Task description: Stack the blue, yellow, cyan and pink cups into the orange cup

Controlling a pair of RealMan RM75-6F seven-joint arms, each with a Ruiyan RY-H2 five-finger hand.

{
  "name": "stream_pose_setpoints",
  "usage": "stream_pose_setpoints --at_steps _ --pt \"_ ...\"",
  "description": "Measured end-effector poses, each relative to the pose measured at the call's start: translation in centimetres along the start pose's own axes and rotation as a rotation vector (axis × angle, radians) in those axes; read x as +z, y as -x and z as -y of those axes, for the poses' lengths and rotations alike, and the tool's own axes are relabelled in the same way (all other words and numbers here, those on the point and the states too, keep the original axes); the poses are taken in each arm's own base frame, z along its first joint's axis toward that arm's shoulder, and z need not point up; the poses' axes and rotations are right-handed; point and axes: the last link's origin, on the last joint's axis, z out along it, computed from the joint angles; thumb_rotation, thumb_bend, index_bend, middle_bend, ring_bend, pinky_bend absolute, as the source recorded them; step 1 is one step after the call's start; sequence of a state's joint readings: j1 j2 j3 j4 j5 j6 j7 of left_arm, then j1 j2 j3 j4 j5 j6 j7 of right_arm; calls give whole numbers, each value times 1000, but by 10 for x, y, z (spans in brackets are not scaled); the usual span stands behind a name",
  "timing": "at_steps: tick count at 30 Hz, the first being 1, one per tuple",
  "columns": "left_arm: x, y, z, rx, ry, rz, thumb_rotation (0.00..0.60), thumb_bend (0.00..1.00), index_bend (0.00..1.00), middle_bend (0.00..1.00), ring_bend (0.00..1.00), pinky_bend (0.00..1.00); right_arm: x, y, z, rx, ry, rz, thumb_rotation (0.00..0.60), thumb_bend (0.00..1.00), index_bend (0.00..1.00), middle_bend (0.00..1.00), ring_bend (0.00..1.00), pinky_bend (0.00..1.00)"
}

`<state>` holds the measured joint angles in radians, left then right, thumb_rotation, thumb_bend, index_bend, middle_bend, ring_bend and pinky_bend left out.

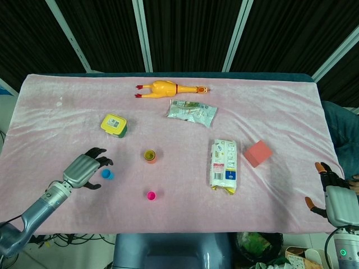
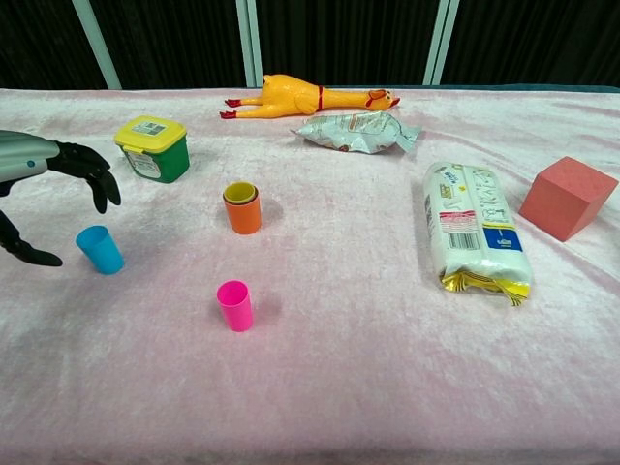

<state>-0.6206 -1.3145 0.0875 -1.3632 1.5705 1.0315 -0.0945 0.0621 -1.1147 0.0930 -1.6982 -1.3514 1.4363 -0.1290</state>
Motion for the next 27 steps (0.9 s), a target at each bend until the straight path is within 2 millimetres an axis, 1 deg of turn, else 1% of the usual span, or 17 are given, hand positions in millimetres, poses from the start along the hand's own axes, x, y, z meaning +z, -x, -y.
stream_pose_setpoints --at_steps 5,9,16,20,27 --pt "8 8 -3 6 8 27 600 88 325 378 82 119 0 0 0 2 0 0 600 202 57 63 165 227" --pt "13 14 -3 8 2 40 600 116 352 425 82 119 0 0 0 4 1 0 600 202 57 63 165 227" --pt "20 18 3 13 -22 38 600 158 404 471 90 119 0 0 0 4 0 2 600 202 57 63 165 227" --pt "22 22 7 14 -38 44 600 166 415 480 92 120 0 1 0 6 1 5 600 202 57 64 165 227" --pt "26 24 6 -2 -32 41 600 266 452 505 105 124 0 0 0 0 2 3 600 206 57 64 167 228"
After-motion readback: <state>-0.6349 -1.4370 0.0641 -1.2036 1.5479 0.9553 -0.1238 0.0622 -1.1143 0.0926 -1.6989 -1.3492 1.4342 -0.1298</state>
